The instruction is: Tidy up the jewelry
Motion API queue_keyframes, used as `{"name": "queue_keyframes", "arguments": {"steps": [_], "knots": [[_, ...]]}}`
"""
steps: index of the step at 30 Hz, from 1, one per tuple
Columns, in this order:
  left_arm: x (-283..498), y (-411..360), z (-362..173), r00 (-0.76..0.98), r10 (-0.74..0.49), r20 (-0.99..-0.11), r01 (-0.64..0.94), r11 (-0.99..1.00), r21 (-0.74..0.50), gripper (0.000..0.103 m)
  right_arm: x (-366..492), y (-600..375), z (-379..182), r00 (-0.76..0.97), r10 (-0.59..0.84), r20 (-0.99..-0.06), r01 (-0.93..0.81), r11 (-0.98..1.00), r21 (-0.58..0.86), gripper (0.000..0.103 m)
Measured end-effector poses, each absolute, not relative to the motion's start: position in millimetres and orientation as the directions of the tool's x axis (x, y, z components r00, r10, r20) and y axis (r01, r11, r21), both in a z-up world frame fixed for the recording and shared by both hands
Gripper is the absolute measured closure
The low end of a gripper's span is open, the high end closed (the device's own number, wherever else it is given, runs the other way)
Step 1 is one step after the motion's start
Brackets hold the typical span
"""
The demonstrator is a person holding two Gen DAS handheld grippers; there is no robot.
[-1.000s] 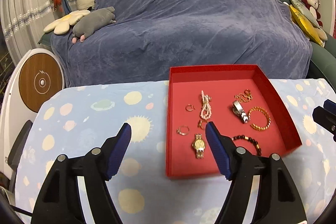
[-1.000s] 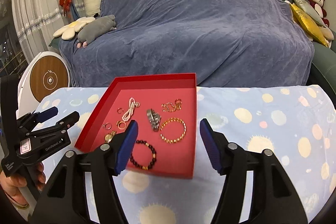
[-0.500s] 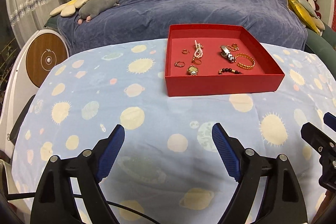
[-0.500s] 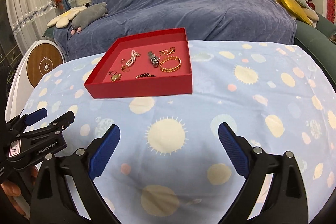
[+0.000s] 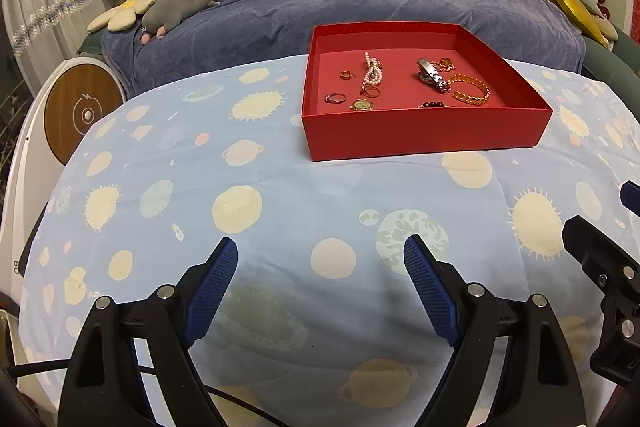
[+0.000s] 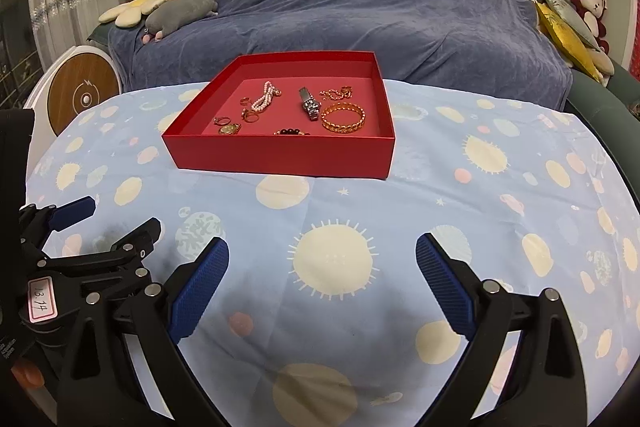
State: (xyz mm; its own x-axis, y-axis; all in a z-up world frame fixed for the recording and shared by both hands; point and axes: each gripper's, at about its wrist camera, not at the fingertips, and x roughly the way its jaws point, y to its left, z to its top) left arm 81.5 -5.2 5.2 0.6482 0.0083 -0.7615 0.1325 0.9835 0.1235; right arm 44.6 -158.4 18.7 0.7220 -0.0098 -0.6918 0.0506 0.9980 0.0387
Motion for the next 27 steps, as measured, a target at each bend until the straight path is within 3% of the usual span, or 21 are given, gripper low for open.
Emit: {"name": "queue_keyframes", "arguments": {"steps": [27], "knots": [[90.6, -0.7, -6.5, 0.629, -0.023, -0.777, 0.131, 0.988, 0.077, 0.018, 58.3, -165.4, 5.1, 0.683, -0.019, -0.731, 0.083, 0.995, 0.052, 0.01]]}}
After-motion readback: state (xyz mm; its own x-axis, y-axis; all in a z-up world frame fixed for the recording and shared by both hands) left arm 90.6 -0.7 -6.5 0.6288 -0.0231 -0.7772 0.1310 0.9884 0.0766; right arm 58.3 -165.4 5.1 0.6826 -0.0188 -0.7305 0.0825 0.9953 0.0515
